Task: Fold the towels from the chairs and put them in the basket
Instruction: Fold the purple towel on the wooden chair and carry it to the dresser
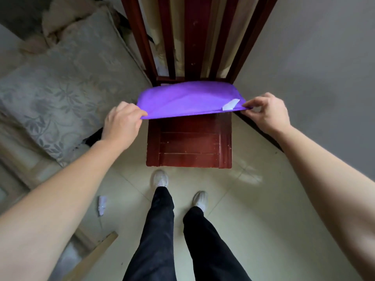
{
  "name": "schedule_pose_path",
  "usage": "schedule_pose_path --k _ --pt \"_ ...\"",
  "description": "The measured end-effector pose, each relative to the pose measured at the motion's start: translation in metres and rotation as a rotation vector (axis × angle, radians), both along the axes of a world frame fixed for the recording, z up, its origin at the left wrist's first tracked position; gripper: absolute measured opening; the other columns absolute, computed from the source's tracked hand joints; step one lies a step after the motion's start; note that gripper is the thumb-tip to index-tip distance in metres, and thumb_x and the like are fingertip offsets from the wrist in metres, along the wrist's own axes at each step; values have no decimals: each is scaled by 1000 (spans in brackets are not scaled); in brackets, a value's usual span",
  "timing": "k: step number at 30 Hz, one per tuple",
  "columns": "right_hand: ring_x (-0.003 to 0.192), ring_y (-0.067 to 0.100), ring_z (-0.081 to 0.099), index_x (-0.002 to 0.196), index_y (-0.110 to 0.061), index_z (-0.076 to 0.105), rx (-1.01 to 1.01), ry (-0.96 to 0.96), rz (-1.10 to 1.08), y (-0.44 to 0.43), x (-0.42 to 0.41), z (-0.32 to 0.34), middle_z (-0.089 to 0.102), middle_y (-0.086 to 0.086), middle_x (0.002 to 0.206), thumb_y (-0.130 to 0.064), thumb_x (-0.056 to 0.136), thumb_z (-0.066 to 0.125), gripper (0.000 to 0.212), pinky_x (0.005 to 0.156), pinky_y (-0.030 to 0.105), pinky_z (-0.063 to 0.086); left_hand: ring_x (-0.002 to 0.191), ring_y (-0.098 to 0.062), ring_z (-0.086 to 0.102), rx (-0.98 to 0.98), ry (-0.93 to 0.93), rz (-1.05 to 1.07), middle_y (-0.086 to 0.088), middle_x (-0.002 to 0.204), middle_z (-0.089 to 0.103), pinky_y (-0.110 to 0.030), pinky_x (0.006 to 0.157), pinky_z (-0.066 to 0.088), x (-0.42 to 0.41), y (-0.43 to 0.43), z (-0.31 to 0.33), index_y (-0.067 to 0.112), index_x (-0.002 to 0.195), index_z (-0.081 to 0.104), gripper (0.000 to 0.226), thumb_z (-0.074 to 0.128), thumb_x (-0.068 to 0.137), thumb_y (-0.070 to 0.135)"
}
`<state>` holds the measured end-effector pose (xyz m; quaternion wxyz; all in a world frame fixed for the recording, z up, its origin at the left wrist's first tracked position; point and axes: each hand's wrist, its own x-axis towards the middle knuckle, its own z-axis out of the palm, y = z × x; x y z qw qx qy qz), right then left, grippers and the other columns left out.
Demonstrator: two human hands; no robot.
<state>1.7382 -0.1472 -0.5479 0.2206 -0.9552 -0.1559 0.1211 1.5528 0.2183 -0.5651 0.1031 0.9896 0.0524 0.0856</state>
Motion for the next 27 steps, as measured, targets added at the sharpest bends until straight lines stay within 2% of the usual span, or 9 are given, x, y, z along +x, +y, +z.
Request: schedule_pose_path --k 6,11,15,17,19,21,23,25,27 --pt "107 30 60 100 -31 77 -349 281 216 -19 -75 -99 62 6 107 -41 78 79 24 80 38 51 85 -37 62 -60 404 12 -11 78 69 -44 69 49 -75 -37 -107 10 79 75 19 80 65 -2" --pt "112 26 59 108 -34 75 -475 504 312 -29 -124 -145 62 4 113 -31 85 73 24 86 35 49 103 -34 57 -142 779 78 -7 95 69 -39 80 47 -117 -62 -155 18 93 73 15 68 82 8" --pt "111 27 60 107 -33 73 -496 616 312 -35 -135 -147 60 1 109 -27 85 66 25 89 35 50 106 -28 56 -204 991 147 2 100 61 -35 81 47 -128 -64 -159 34 86 62 17 60 85 17" --pt "106 29 61 102 -31 74 -475 639 242 -30 -126 -142 62 2 104 -29 83 63 21 89 35 52 105 -25 54 -289 978 208 4 99 62 -35 83 46 -117 -62 -150 31 85 64 13 61 82 19" --pt "96 30 64 92 -27 73 -393 615 81 -20 -108 -140 68 6 97 -32 84 62 15 85 34 53 92 -23 57 -491 872 392 5 90 63 -31 79 47 -93 -52 -143 28 80 65 11 63 79 17" --pt "86 22 64 82 -23 71 -166 625 -200 -4 -85 -139 71 4 89 -28 85 62 11 81 28 51 81 -18 58 -761 728 649 4 81 64 -26 70 44 -63 -39 -143 23 83 68 13 64 78 12" --pt "77 13 60 84 -21 70 103 642 -476 16 -58 -143 68 2 85 -19 86 64 7 69 17 49 80 -16 58 -1025 555 851 1 83 64 -22 64 44 -30 -24 -146 16 98 70 21 66 81 6" --pt "67 7 58 87 -21 71 275 635 -611 32 -35 -151 67 -3 80 -16 88 66 7 57 10 47 75 -12 60 -1205 407 973 1 88 65 -17 60 48 -1 -9 -151 14 110 66 26 67 85 4" --pt "64 5 61 85 -22 72 348 634 -637 45 -14 -167 70 -4 80 -18 90 69 6 63 18 51 72 -7 63 -1279 324 1038 4 87 66 -15 55 51 25 3 -162 16 107 63 22 67 88 5"
